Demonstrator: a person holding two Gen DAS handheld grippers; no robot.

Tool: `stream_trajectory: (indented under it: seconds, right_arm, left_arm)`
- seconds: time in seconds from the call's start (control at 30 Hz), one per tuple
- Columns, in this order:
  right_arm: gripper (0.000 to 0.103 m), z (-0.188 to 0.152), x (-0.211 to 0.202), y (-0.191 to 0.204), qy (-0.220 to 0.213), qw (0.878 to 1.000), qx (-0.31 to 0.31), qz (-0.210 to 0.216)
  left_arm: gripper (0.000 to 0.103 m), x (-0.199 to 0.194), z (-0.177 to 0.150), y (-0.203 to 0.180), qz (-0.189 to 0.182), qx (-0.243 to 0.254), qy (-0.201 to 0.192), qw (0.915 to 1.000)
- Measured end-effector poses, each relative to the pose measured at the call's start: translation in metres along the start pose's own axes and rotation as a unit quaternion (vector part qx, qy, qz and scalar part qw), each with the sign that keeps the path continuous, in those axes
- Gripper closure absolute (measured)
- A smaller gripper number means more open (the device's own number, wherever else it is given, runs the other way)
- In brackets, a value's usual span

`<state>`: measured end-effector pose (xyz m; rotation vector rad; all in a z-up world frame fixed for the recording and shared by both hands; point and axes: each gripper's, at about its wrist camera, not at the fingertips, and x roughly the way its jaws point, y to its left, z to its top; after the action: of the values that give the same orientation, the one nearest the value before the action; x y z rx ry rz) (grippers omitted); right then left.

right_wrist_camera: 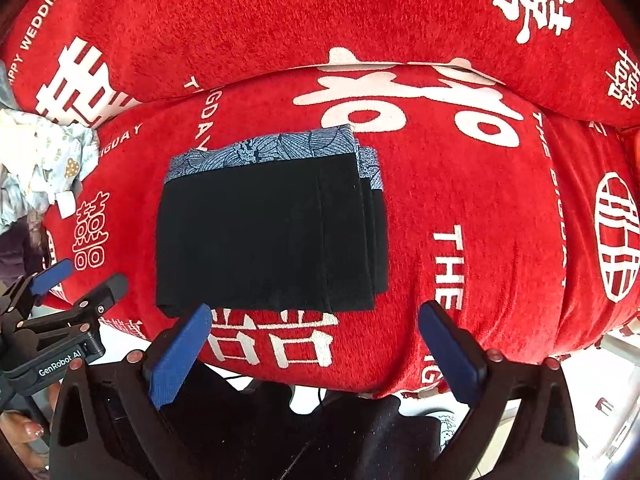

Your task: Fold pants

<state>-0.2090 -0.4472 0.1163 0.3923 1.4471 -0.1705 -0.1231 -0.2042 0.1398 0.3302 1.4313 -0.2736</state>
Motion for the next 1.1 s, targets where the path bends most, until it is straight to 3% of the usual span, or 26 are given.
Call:
stream_trajectory:
  seconds: [1.1]
  right_arm:
    - [0.000, -0.004, -0.005, 0.033, 0.007, 0.999, -0.026, -0.036]
  left_arm:
    - [0.006, -0.011, -0.009, 0.007, 0.007, -0.014, 0.003, 0.9999]
